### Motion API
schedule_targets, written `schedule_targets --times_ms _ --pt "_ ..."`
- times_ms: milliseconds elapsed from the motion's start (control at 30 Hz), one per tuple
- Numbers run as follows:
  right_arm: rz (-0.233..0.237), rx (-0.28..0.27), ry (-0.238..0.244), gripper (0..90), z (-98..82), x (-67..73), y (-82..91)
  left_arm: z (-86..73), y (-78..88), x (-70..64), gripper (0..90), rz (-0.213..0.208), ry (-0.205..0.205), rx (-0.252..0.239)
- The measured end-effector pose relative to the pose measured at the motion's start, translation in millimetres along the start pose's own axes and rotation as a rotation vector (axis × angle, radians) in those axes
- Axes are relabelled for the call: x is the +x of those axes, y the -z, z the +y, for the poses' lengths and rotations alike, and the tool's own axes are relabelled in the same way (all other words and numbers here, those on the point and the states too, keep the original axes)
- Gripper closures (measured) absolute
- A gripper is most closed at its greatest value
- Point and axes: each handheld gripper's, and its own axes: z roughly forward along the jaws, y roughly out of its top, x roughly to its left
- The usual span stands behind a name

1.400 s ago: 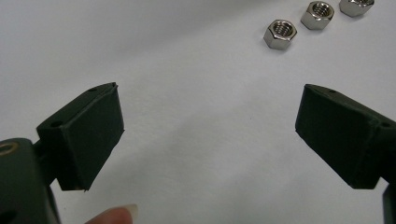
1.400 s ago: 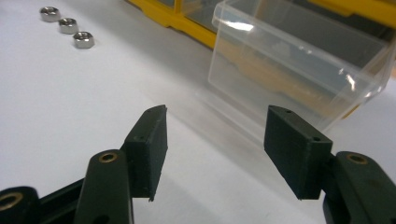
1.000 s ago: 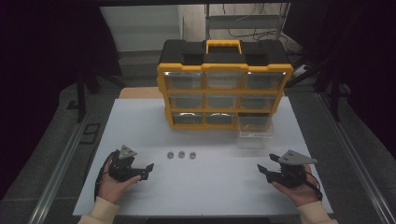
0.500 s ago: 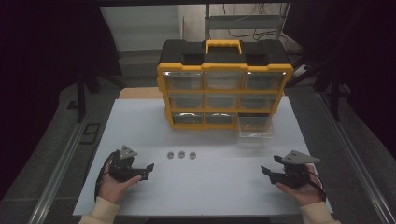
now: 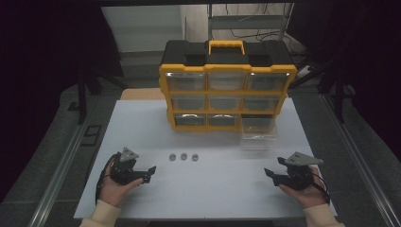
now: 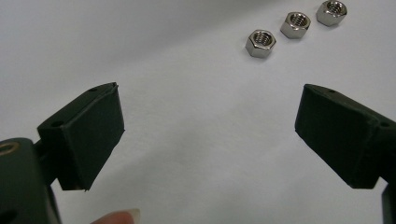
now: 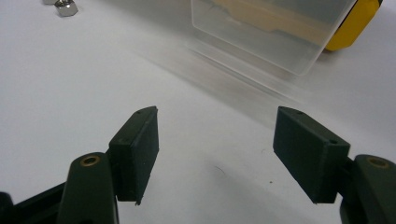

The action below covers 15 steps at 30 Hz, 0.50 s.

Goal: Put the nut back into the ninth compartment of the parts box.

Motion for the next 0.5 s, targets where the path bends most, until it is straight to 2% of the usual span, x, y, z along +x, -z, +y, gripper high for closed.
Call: schedule_targets --times_ms 233,500 --pt "-0.003 0.002 0.008 31.7 0.6 -1.8 -0.9 -0.9 4.3 1.9 9.3 -0.011 0.028 -0.002" --pt "0.004 0.002 0.023 31.0 0.3 -4.3 -2.0 -2.7 10.7 6.9 7.9 -0.014 0.061 0.03"
